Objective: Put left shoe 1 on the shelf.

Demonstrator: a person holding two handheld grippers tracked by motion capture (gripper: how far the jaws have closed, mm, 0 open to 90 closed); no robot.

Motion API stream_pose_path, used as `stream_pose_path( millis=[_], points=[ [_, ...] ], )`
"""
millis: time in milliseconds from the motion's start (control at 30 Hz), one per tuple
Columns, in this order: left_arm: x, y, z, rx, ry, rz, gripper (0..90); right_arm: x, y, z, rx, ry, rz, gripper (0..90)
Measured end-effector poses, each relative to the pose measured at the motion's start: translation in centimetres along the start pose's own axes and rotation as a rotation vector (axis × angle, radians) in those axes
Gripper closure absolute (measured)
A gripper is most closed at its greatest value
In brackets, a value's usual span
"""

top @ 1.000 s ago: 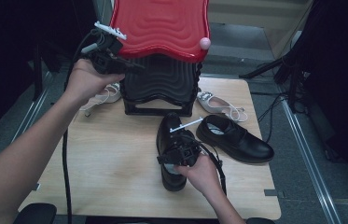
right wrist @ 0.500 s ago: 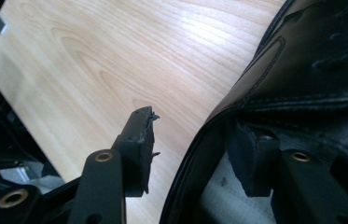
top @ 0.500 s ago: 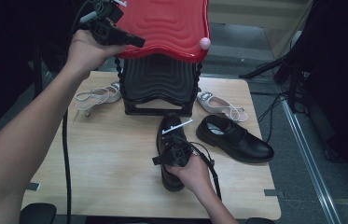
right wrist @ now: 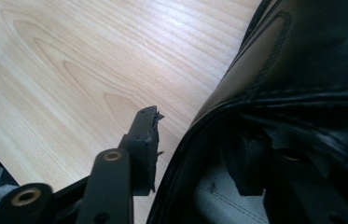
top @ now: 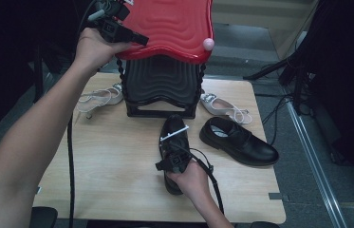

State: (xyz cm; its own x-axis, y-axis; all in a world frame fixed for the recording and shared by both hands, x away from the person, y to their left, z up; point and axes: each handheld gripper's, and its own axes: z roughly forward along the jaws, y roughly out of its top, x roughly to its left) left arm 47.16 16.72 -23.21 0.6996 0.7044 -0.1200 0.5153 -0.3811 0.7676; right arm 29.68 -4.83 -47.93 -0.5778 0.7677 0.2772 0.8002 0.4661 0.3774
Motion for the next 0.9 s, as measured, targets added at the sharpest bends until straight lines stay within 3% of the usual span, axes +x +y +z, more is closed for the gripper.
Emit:
stream_pose_path(
  millis=[367,467,567,900],
  points=[
    [0.0,-0.3,0.5,-0.002,-0.017,-0.025,90.0,-1.0,0.2,-0.2,0.019,0.061,0.039,70.4],
    [-0.1,-0.3,0.5,-0.002,-0.013,-0.022,90.0,-1.4,0.1,-0.5,0.023,0.087,0.024,75.1],
    [-0.1,-0.2,0.5,0.003,-0.009,-0.023,90.0,-1.9,-0.1,-0.9,0.039,0.077,-0.002,82.7],
    [-0.2,-0.2,0.4,0.015,0.0,-0.017,90.0,-3.5,-0.6,-3.0,-0.018,0.116,0.002,86.8]
  ],
)
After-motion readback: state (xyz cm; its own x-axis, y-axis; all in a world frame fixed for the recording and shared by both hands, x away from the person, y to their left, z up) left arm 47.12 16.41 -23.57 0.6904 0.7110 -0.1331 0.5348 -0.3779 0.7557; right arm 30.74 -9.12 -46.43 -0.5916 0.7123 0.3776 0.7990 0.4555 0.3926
